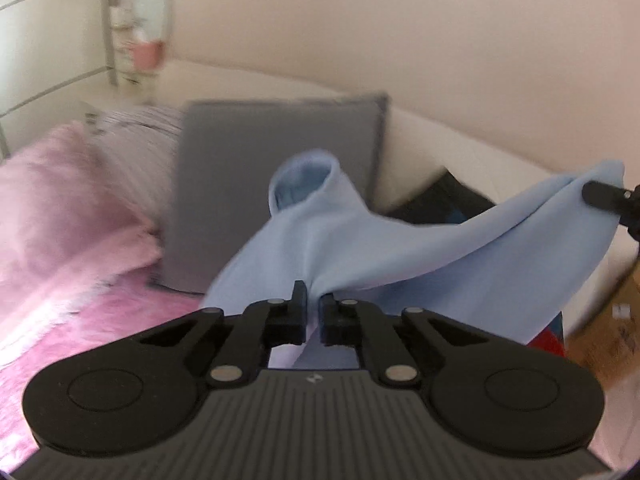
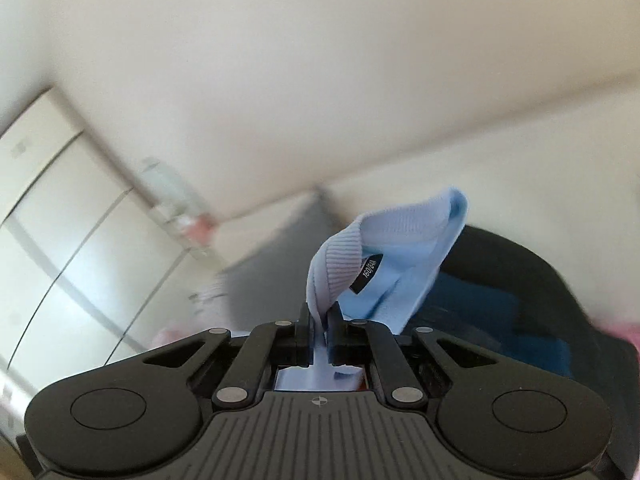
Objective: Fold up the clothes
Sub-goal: 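Reach both grippers to the light blue sweatshirt and grasp it, then lift the light blue sweatshirt off the pile and drop it on the open bed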
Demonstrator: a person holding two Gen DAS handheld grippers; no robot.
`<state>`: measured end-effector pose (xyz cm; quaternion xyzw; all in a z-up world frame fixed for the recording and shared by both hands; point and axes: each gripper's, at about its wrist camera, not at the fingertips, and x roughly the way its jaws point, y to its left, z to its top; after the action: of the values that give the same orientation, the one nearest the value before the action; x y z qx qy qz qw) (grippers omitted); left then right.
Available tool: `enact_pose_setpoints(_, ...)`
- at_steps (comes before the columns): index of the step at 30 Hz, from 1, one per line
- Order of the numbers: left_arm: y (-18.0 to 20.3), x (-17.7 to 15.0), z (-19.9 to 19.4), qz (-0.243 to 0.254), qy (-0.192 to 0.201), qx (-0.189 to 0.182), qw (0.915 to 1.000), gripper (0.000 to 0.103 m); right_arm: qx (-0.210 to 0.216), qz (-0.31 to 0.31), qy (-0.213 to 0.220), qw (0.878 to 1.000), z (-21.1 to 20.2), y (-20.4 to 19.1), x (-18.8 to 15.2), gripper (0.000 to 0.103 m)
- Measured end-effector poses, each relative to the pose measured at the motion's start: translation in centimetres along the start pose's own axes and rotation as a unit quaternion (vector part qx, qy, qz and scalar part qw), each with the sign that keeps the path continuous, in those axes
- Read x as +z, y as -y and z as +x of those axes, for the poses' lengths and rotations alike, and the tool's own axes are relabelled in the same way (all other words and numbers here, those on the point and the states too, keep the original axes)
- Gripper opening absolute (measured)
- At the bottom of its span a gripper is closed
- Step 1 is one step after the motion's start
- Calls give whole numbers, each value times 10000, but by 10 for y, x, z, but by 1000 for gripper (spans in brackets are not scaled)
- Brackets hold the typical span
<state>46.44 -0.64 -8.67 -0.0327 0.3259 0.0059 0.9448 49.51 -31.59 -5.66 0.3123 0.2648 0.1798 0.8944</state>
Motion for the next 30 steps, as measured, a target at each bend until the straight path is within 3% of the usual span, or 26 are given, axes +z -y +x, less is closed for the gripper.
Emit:
enact_pose_setpoints(4,-46,-7,-69,-520,453,501,9964,2,795,-438,-124,9958,-8,-62,-7,4)
enact_pose_setpoints(8,-90,-25,-152,-930,900,1087,9856,2,1684,-924,-289,9809,-21,-133,-25,4)
enact_pose_setpoints(13,-131,-64,-276,-1285,1499,1888,9620,2,2709,-1320,-409,9527,-47,-214,-63,4)
enact_pose_setpoints(19,-164,-119,-421,-1544,1988,2737,9283,2,3588,-1488,-465,9203,-89,-295,-116,4)
enact_pose_setpoints(22,-181,-151,-481,-1624,1975,3128,9148,2,3886,-1614,-763,9039,-112,-334,-153,4)
enact_pose_setpoints(25,-203,-182,-514,-1826,1522,3469,9073,6,3915,-1938,-1323,8898,-134,-372,-200,5)
enact_pose_setpoints(26,-212,-197,-518,-1966,1209,3570,9051,9,3763,-2169,-1627,8859,-138,-384,-220,10)
enact_pose_setpoints(27,-222,-214,-521,-2126,874,3671,9013,14,3479,-2539,-2016,8797,-138,-394,-246,36)
enact_pose_setpoints(28,-230,-234,-524,-2254,532,3769,8969,19,3206,-2882,-2337,8715,-140,-402,-271,77)
enact_pose_setpoints(29,-235,-251,-525,-2330,261,3854,8925,20,2988,-3171,-2485,8651,-144,-400,-299,87)
enact_pose_setpoints(30,-237,-268,-525,-2397,6,3907,8888,20,2766,-3455,-2630,8573,-149,-398,-327,88)
